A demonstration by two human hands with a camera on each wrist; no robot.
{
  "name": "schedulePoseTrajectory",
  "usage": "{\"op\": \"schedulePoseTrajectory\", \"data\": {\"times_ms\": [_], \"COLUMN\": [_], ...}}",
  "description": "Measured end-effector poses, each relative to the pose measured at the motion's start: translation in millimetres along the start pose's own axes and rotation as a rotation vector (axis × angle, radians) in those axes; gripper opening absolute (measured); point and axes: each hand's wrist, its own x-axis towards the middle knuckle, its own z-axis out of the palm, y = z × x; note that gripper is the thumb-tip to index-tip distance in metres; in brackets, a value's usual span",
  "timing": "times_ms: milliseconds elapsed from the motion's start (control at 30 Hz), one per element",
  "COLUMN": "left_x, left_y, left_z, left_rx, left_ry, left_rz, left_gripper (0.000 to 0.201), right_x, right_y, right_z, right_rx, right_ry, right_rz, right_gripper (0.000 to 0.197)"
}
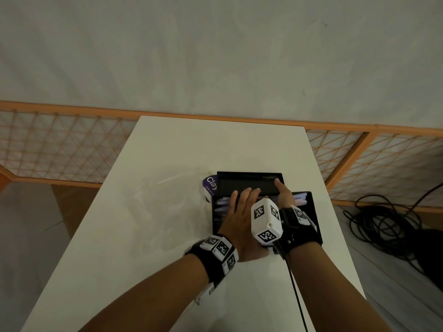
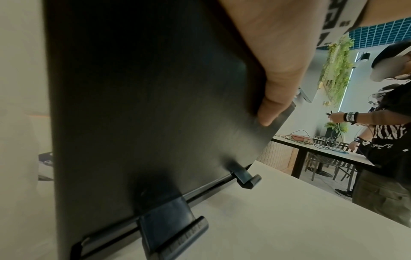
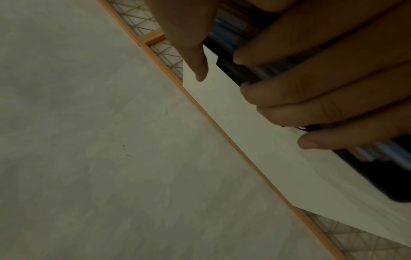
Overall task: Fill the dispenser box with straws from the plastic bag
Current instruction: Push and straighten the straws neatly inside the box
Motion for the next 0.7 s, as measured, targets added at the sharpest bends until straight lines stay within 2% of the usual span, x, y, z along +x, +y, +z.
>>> {"op": "schedulePoseTrajectory", "data": {"times_ms": [167, 267, 300, 367, 433, 500, 567, 633, 700], "left_x": [5, 2, 1, 0, 3, 5, 1, -3, -4], "left_y": [-4, -1, 0, -1, -4, -4, -1, 2, 3], "left_z": [3, 5, 6, 6, 5, 2, 1, -1, -1], "left_rx": [0.018, 0.016, 0.012, 0.027, 0.042, 0.045, 0.040, 0.028, 0.022], "left_ry": [0.005, -0.006, -0.024, -0.059, -0.079, -0.059, -0.013, -0.021, -0.052], "left_rz": [-0.029, -0.001, 0.003, -0.010, -0.035, -0.042, -0.022, -0.002, -0.001], "left_gripper": [0.087, 0.094, 0.097, 0.091, 0.082, 0.081, 0.089, 0.098, 0.104], "right_x": [3, 2, -4, -4, -2, 2, 0, 1, -2], "right_y": [3, -3, -4, -5, 0, 4, 3, -3, -5], "right_z": [-2, 2, 4, 5, 3, 3, 1, -4, -8], "right_rx": [0.082, -0.004, -0.026, 0.003, 0.034, 0.025, 0.031, -0.010, -0.060], "right_ry": [-0.041, -0.023, -0.001, 0.064, 0.072, 0.086, 0.081, 0.018, -0.023], "right_rz": [0.003, -0.025, -0.052, -0.093, -0.070, -0.058, -0.068, -0.054, -0.037], "right_gripper": [0.062, 0.051, 0.053, 0.059, 0.074, 0.083, 0.071, 0.053, 0.051]}}
